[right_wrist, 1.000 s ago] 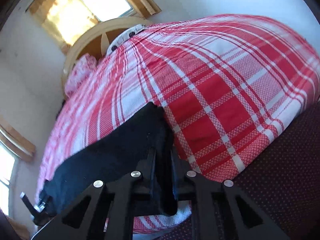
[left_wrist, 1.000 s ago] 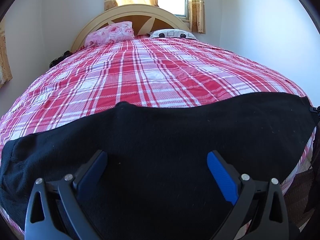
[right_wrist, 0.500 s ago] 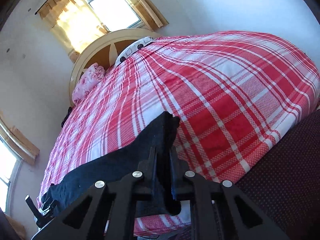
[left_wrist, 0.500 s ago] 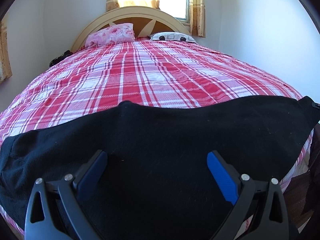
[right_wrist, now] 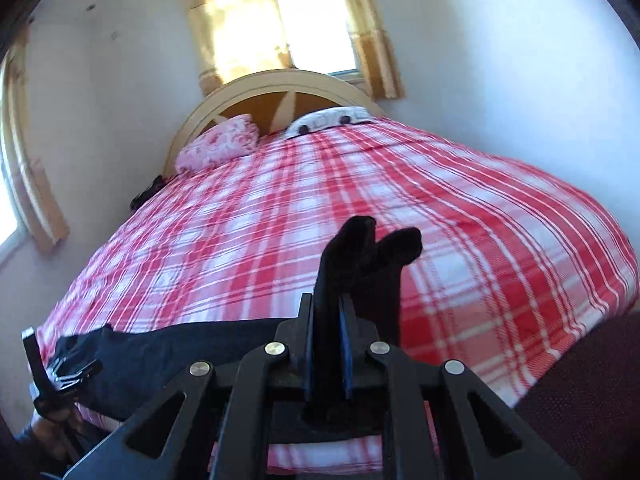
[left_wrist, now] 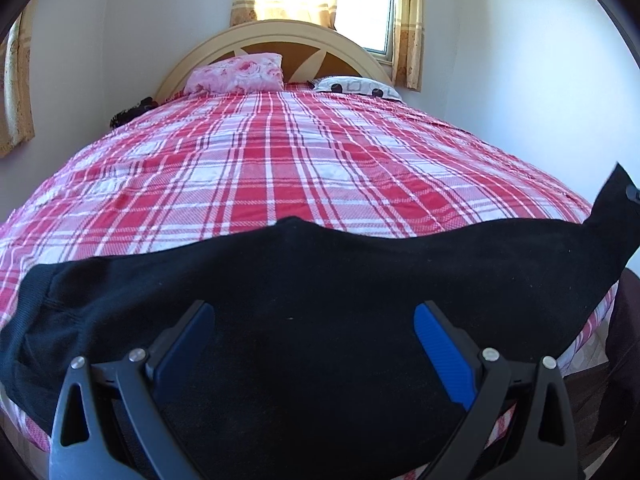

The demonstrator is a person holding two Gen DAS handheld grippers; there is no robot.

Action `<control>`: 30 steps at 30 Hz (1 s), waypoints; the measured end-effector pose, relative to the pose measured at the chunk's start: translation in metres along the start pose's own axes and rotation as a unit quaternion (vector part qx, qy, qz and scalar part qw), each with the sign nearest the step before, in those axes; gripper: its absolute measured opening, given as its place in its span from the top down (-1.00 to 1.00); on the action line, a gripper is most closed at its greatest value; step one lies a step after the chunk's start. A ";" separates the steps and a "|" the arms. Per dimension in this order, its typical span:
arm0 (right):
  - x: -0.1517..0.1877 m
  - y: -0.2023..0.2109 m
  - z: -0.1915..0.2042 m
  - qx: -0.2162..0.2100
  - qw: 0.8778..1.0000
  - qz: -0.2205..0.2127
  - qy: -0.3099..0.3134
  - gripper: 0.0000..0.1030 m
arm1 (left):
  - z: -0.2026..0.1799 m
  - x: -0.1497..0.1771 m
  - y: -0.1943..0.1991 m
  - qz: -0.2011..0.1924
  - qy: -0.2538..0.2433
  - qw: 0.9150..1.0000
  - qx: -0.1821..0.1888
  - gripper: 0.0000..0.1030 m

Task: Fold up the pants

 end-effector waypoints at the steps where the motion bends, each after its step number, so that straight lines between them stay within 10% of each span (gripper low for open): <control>1: 0.001 -0.002 0.013 -0.006 1.000 0.001 0.009 0.79 | 0.002 -0.001 0.001 -0.001 -0.002 1.000 -0.001 -0.99; 18: 0.089 -0.064 0.214 -0.110 0.977 0.091 0.157 0.79 | 0.022 0.001 0.005 -0.017 0.009 1.000 -0.011 -0.99; 30: 0.131 -0.075 0.249 -0.108 0.960 0.108 0.236 0.78 | 0.022 0.002 0.006 -0.020 0.012 1.000 -0.013 -0.99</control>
Point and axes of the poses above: each gripper's, at about its wrist camera, not at the fingertips, and y roughly against the way its jaws point, z to its left, x to its underside, the point moved 5 cm from there along -y, roughly the way its jaws point, and after that the axes turned 8 degrees about -z, right-handed, at the moved point
